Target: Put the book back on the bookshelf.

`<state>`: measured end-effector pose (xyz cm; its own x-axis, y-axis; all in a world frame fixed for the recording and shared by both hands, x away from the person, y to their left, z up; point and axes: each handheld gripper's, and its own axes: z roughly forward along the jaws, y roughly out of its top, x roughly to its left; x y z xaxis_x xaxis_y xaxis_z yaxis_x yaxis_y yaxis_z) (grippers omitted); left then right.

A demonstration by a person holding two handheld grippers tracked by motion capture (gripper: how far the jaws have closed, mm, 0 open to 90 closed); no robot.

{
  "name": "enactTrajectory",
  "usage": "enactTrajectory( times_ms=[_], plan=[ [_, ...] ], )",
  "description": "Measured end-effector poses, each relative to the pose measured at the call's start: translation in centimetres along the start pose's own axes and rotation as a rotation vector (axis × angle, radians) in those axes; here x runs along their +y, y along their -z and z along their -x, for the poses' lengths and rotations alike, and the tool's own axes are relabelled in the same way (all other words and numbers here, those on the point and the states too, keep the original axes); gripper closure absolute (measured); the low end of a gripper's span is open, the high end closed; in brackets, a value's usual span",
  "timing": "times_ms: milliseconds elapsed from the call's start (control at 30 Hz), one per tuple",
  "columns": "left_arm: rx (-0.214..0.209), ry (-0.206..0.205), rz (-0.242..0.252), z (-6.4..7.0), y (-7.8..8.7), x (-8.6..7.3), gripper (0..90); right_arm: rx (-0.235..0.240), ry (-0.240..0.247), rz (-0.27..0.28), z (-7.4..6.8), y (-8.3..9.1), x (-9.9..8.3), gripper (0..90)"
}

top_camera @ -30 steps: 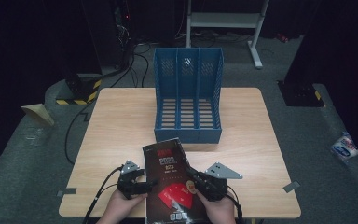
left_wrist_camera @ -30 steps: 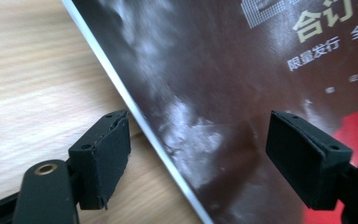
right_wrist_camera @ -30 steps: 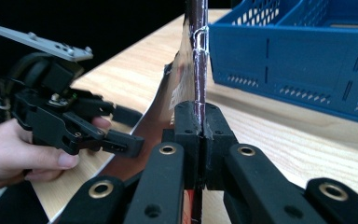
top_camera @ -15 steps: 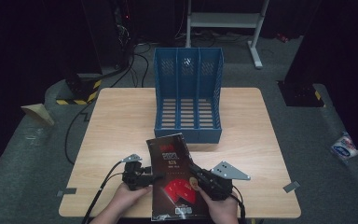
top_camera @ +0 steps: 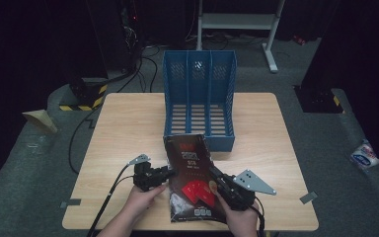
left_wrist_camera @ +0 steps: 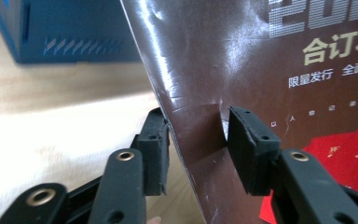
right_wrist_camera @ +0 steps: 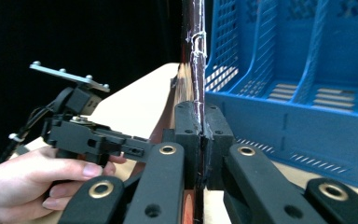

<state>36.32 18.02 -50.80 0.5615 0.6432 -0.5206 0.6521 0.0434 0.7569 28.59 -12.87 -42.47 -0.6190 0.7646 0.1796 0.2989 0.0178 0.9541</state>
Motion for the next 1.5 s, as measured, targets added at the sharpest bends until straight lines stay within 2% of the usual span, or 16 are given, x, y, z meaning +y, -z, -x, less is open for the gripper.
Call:
enactTrajectory(
  times_ms=[133, 233, 333, 400, 433, 467, 567, 667, 867, 967, 1100, 1200, 1300, 1333, 1367, 1500],
  plan=[
    [0.023, -0.029, 0.026, 0.9, -0.1, 0.5, 56.6, -0.018, -0.001, 0.025, 0.3, 0.4, 0.3, 86.9],
    [0.067, -0.094, 0.045, 1.6, 0.3, 0.6, 51.3, -0.029, 0.006, 0.049, 0.6, 0.7, 0.8, 86.8],
    [0.091, -0.111, 0.052, 1.9, 0.7, 0.5, 50.0, -0.037, 0.016, 0.057, 0.6, 0.9, 1.0, 86.8],
    [0.114, -0.147, 0.064, 2.2, 1.5, 0.2, 49.4, -0.063, 0.041, 0.079, 0.6, 1.0, 1.4, 86.8],
    [0.114, -0.147, 0.064, 2.2, 1.5, 0.2, 49.4, -0.072, 0.045, 0.089, 0.5, 1.1, 1.5, 86.8],
    [0.139, -0.183, 0.059, 2.3, 2.2, 0.0, 49.4, -0.080, 0.050, 0.102, 0.6, 1.2, 1.6, 86.8],
    [0.163, -0.202, 0.057, 2.3, 2.8, -0.3, 49.5, -0.107, 0.056, 0.131, 0.6, 1.5, 2.0, 86.8],
    [0.217, -0.238, 0.062, 2.0, 3.8, -1.1, 49.8, -0.132, 0.058, 0.164, 0.7, 2.1, 2.5, 86.8],
    [0.298, -0.269, 0.088, 1.6, 4.7, -2.3, 50.7, -0.180, 0.070, 0.201, 1.2, 3.1, 3.0, 86.8],
    [0.319, -0.275, 0.093, 1.4, 4.7, -2.8, 50.9, -0.196, 0.067, 0.213, 1.4, 3.5, 3.1, 86.8],
    [0.344, -0.291, 0.059, 0.9, 4.1, -3.5, 51.3, -0.228, 0.066, 0.234, 1.9, 4.5, 3.5, 86.8],
    [0.341, -0.293, 0.022, 0.6, 3.4, -4.0, 51.0, -0.273, 0.072, 0.261, 2.4, 5.9, 3.8, 86.8],
    [0.324, -0.276, 0.014, 0.5, 3.5, -3.9, 51.3, -0.304, 0.081, 0.267, 2.7, 6.7, 3.9, 86.8],
    [0.316, -0.268, 0.013, 0.4, 3.5, -3.9, 51.3, -0.334, 0.089, 0.275, 3.2, 7.5, 4.1, 86.8],
    [0.316, -0.268, 0.013, 0.4, 3.5, -3.9, 51.3, -0.334, 0.089, 0.275, 3.2, 7.5, 4.1, 86.8],
    [0.311, -0.272, 0.008, 0.4, 3.4, -4.0, 51.4, -0.411, 0.089, 0.300, 4.6, 9.4, 4.5, 86.8]
  ],
)
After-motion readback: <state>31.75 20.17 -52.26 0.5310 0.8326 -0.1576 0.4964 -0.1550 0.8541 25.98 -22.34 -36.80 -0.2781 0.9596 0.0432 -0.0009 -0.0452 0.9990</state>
